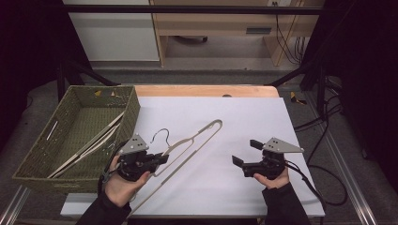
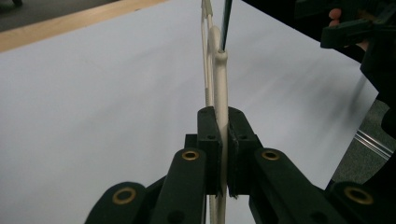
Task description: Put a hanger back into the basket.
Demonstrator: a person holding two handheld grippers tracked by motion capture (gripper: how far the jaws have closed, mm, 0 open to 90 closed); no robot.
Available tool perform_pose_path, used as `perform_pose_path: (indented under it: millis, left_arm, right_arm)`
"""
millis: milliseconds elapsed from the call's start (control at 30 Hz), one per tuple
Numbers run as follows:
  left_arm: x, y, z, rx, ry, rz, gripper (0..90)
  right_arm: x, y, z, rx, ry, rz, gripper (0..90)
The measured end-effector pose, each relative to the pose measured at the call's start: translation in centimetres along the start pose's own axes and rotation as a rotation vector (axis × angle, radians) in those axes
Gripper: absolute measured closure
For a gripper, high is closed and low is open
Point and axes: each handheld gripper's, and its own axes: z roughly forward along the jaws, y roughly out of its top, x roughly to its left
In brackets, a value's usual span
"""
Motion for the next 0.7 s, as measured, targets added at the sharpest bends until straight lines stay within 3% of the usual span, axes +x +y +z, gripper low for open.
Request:
perform_pose_path:
  millis: [400,700]
  left_arm:
    - [0.1,4.3,-3.5,-0.069,-0.007,0.082,86.0]
    - [1.0,6.7,-5.5,-0.099,-0.001,0.106,86.0]
  right_arm:
    - [-0.5,0.0,-0.5,-0.009,-0.015,0.01,4.3]
    - [-0.6,0.0,-0.5,-0.012,-0.024,0.018,4.1]
